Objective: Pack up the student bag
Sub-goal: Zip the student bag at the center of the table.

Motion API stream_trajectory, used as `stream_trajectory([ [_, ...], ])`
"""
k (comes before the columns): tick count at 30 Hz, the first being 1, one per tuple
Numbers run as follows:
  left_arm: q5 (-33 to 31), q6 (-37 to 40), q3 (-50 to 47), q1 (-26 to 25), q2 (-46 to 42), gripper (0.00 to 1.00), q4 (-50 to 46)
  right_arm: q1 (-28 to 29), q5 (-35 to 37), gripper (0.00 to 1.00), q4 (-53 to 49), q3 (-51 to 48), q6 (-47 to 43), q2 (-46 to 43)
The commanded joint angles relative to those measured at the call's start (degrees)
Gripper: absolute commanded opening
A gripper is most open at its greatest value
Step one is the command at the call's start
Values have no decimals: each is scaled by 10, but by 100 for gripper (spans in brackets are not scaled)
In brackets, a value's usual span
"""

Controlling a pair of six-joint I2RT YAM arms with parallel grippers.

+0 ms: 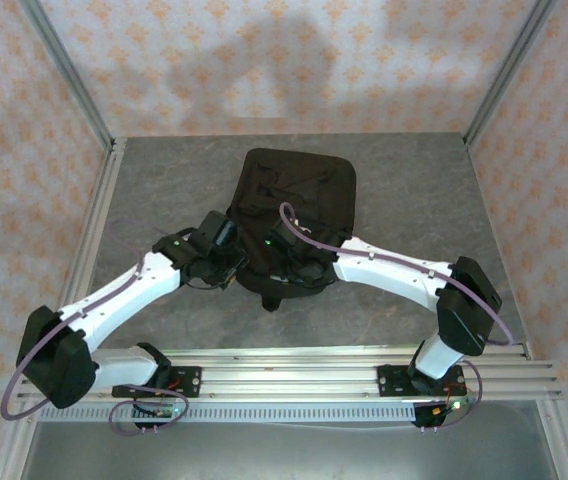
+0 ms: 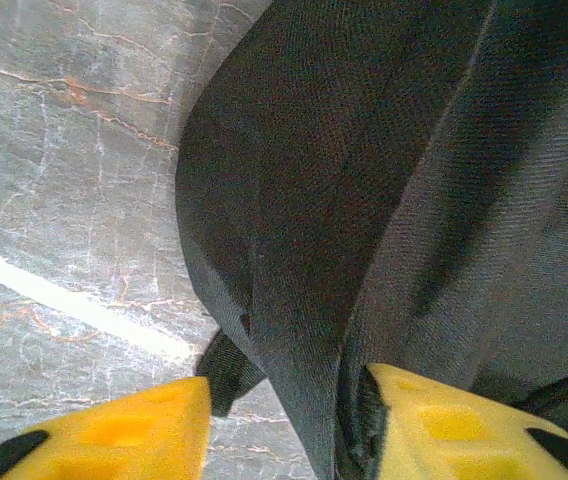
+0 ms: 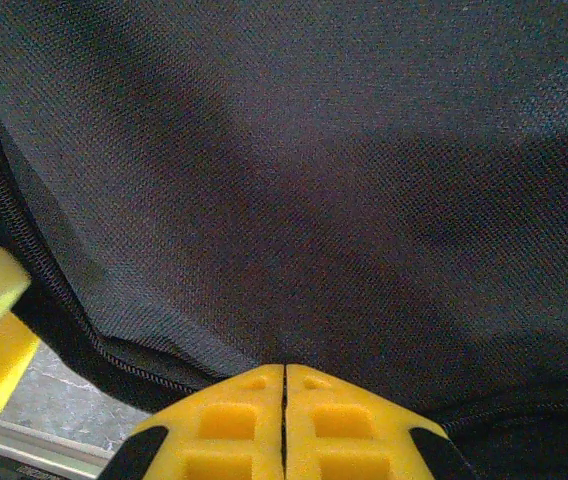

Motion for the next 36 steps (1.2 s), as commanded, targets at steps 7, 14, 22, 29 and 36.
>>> stream_trajectory([
  [7, -70, 14, -3, -3, -9, 9, -17, 3, 51, 0, -38, -12, -19, -31],
  [14, -84, 45, -6, 42, -27, 0, -43, 1, 60, 0, -62, -49, -43, -62],
  [22, -98, 73, -5, 71, -41, 0, -61, -2, 107, 0, -94, -64, -85, -78],
  [29, -97, 88, -6, 96, -46, 0, -81, -46, 158, 0, -104, -74, -129, -89],
  [36, -84, 105, -9, 127, -51, 0, -87, -108, 197, 0, -101, -69, -169, -87],
])
